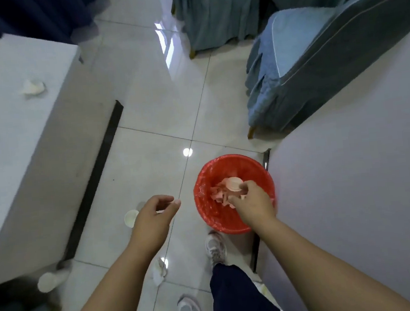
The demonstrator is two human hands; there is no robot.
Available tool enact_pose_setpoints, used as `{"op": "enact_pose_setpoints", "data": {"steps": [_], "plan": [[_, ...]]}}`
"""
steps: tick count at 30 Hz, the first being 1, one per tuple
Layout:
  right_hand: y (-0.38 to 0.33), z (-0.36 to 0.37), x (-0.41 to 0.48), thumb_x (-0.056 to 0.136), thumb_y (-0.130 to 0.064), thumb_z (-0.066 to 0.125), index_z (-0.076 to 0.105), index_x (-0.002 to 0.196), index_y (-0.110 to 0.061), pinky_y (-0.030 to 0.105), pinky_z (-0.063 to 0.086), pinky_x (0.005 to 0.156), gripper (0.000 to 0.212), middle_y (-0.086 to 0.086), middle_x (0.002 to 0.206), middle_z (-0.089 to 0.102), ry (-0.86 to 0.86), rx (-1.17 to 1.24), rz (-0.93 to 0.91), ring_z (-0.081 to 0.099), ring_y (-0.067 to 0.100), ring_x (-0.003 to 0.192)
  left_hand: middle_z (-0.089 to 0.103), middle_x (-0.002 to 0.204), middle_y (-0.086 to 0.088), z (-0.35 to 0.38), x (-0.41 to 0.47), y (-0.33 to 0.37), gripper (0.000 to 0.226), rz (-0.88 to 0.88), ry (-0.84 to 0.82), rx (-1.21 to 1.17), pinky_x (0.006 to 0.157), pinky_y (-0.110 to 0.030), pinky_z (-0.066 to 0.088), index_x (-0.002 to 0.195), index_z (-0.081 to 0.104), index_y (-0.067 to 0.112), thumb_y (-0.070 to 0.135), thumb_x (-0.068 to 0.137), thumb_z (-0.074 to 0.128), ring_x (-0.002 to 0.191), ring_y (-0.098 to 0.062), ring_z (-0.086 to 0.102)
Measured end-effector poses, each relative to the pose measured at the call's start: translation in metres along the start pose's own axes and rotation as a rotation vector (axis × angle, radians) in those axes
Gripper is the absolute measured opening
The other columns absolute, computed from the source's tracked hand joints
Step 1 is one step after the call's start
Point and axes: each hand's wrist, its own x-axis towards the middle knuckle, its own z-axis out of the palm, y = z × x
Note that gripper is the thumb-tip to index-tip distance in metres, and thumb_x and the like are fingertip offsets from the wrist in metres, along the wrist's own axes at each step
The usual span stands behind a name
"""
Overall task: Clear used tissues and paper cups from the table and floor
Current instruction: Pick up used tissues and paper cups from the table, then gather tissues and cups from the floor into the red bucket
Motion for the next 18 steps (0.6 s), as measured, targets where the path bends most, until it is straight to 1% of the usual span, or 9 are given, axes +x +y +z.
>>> {"op": "enact_pose_setpoints", "data": {"steps": [3, 4, 6, 7, 8, 9, 11, 15, 18], "plan": [[-0.027, 0.008, -0.021, 0.087, -0.029, 0.064, 0.056, 0.118, -0.017, 0.03, 0.05, 0.087, 0.034, -0.005, 0.106, 0.06, -0.136, -0.026, -0.118, 0.059, 0.015, 0.097, 0.063, 0.101, 0.004, -0.027, -0.024, -0.01, 0.015, -0.024, 0.063, -0.089, 0.09, -0.038, 0.052, 0.101, 0.061, 0.023, 0.031, 0.088, 0.061, 0.096, -0.015, 0.063], [-0.037, 0.011, -0.031, 0.087, -0.029, 0.064, 0.058, 0.114, -0.016, 0.028, 0.049, 0.088, 0.03, -0.009, 0.101, 0.057, -0.164, -0.035, -0.171, 0.058, 0.014, 0.097, 0.064, 0.1, 0.003, -0.035, -0.033, -0.015, 0.015, -0.032, 0.094, -0.12, 0.088, -0.037, 0.052, 0.101, 0.062, 0.022, 0.03, 0.088, 0.061, 0.094, -0.015, 0.064], [-0.06, 0.018, -0.053, 0.089, -0.028, 0.062, 0.059, 0.111, -0.016, 0.018, 0.045, 0.08, 0.025, -0.014, 0.093, 0.054, -0.226, -0.053, -0.265, 0.056, 0.01, 0.094, 0.066, 0.099, 0.001, -0.053, -0.053, -0.026, 0.016, -0.052, 0.156, -0.198, 0.084, -0.036, 0.053, 0.1, 0.063, 0.019, 0.029, 0.088, 0.062, 0.092, -0.016, 0.065], [-0.07, 0.023, -0.065, 0.089, -0.028, 0.061, 0.059, 0.112, -0.017, 0.015, 0.042, 0.075, 0.025, -0.012, 0.095, 0.057, -0.263, -0.058, -0.307, 0.055, 0.008, 0.092, 0.066, 0.099, 0.001, -0.062, -0.064, -0.033, 0.016, -0.064, 0.189, -0.247, 0.082, -0.035, 0.053, 0.101, 0.064, 0.019, 0.028, 0.088, 0.062, 0.092, -0.015, 0.065], [-0.08, 0.03, -0.078, 0.089, -0.028, 0.061, 0.059, 0.113, -0.017, 0.015, 0.042, 0.074, 0.026, -0.009, 0.099, 0.06, -0.296, -0.057, -0.35, 0.055, 0.008, 0.091, 0.067, 0.099, 0.0, -0.07, -0.076, -0.04, 0.015, -0.07, 0.22, -0.293, 0.081, -0.033, 0.053, 0.101, 0.064, 0.019, 0.027, 0.088, 0.062, 0.091, -0.015, 0.065], [-0.089, 0.037, -0.091, 0.089, -0.029, 0.062, 0.059, 0.113, -0.017, 0.019, 0.045, 0.077, 0.027, -0.007, 0.101, 0.062, -0.323, -0.051, -0.391, 0.057, 0.008, 0.091, 0.067, 0.098, 0.0, -0.079, -0.09, -0.048, 0.014, -0.067, 0.252, -0.328, 0.08, -0.032, 0.053, 0.1, 0.064, 0.02, 0.027, 0.088, 0.062, 0.091, -0.015, 0.065], [-0.103, 0.054, -0.119, 0.088, -0.031, 0.063, 0.06, 0.112, -0.019, 0.023, 0.049, 0.08, 0.027, -0.007, 0.1, 0.064, -0.359, -0.045, -0.467, 0.06, 0.008, 0.09, 0.068, 0.097, -0.001, -0.095, -0.119, -0.065, 0.011, -0.054, 0.315, -0.388, 0.08, -0.032, 0.053, 0.098, 0.064, 0.022, 0.027, 0.088, 0.062, 0.091, -0.016, 0.066], [-0.117, 0.092, -0.189, 0.087, -0.031, 0.064, 0.059, 0.105, -0.023, 0.018, 0.044, 0.067, 0.02, -0.011, 0.094, 0.062, -0.439, -0.059, -0.595, 0.059, 0.004, 0.084, 0.068, 0.096, -0.001, -0.125, -0.188, -0.114, 0.007, -0.027, 0.447, -0.476, 0.081, -0.035, 0.053, 0.094, 0.064, 0.025, 0.026, 0.088, 0.062, 0.091, -0.017, 0.066], [-0.116, 0.124, -0.254, 0.088, -0.03, 0.063, 0.059, 0.103, -0.023, 0.014, 0.041, 0.062, 0.017, -0.013, 0.091, 0.061, -0.503, -0.077, -0.693, 0.059, 0.004, 0.082, 0.068, 0.094, 0.001, -0.144, -0.25, -0.162, 0.006, -0.016, 0.561, -0.514, 0.079, -0.033, 0.054, 0.093, 0.063, 0.027, 0.028, 0.087, 0.063, 0.089, -0.015, 0.066]]}}
